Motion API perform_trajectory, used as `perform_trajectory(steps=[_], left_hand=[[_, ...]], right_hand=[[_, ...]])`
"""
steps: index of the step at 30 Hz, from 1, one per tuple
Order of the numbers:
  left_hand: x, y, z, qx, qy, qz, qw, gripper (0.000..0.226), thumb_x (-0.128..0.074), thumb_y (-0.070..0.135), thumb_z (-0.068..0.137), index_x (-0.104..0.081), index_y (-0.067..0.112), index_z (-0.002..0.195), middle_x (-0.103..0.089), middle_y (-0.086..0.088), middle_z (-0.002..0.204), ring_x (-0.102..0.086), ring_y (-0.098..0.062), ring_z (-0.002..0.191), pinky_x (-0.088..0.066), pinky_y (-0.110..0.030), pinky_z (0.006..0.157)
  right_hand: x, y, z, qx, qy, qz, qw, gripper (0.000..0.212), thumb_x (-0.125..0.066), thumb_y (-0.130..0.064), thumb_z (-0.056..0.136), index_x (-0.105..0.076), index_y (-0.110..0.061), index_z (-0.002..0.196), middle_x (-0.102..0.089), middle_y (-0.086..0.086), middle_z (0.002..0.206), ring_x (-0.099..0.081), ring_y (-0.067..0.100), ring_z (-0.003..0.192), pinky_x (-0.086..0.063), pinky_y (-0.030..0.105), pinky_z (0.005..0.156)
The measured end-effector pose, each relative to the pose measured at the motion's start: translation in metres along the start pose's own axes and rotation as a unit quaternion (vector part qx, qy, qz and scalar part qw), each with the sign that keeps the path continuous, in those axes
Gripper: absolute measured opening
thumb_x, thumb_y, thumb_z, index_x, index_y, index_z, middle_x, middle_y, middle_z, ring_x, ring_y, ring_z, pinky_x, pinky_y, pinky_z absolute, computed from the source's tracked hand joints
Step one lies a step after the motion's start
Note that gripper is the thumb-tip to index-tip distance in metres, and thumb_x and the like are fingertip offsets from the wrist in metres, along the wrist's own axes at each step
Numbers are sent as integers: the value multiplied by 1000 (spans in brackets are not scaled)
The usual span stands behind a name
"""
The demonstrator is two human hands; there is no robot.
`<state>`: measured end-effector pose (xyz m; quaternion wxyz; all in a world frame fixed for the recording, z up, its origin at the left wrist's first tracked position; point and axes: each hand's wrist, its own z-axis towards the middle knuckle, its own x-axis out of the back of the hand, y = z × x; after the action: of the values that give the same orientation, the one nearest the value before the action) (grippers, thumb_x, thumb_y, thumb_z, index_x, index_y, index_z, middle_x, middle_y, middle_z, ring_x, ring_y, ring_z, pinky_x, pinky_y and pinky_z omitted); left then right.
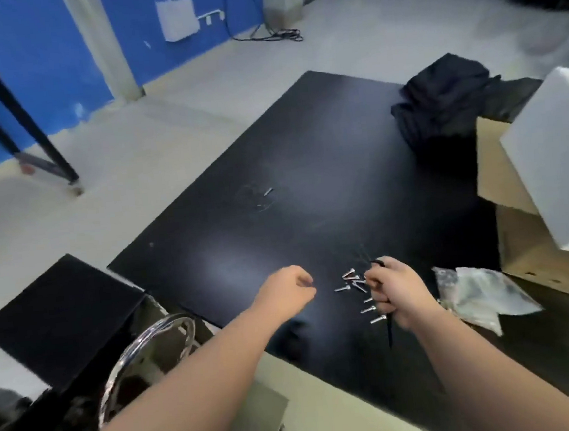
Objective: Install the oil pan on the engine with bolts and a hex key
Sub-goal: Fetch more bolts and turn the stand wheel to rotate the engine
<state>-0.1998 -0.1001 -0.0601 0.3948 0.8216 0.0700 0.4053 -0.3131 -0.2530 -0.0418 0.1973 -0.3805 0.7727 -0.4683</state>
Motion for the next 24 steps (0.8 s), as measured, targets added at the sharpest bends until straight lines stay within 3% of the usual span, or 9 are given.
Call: perform_trajectory(steps=[4,7,14,18,21,24], left_hand=[[-34,9,25,-3,-19,112,994,33,-59,31,84,-55,25,117,-60,3,116,-55,-15,104,-41,-24,83],[-52,16,41,-14,-38,179,983,44,-59,36,85,-47,25,126,-52,-1,122,-53,-19,110,-42,-29,86],[-80,26,72,-73,-35,302,950,45,-55,39,87,-35,22,125,-39,-3,122,-57,-26,97,-42,-34,68],[-95,17,86,-126,-30,380,916,63,-48,56,85,-24,22,132,-35,-4,122,-55,-24,93,-40,-33,62],[-106,8,92,-155,-7,428,890,67,-40,61,85,-21,20,135,-34,-5,122,-54,-23,89,-39,-31,57],[-114,1,97,-197,5,452,870,57,-32,54,92,-24,18,135,-36,-6,122,-54,-23,86,-37,-31,53]], right_hand=[[36,17,13,-45,64,1,997,26,-46,1,87,-36,-17,72,-32,0,58,-22,6,35,-11,12,36],[52,27,21,-76,90,-14,993,23,-50,-3,87,-37,-18,75,-29,0,58,-22,7,37,-11,15,37],[64,47,38,-113,82,-80,987,19,-52,-9,85,-38,-17,75,-27,0,56,-21,13,43,-14,20,38],[63,54,47,-90,80,-167,979,19,-52,-15,83,-40,-15,69,-34,-1,50,-31,14,40,-23,22,39],[58,58,50,-52,92,-275,956,20,-52,-21,85,-46,-15,67,-53,-2,60,-51,16,58,-33,27,50],[51,63,51,-40,79,-292,952,11,-51,-23,87,-58,-15,82,-65,1,79,-59,17,77,-39,27,63]])
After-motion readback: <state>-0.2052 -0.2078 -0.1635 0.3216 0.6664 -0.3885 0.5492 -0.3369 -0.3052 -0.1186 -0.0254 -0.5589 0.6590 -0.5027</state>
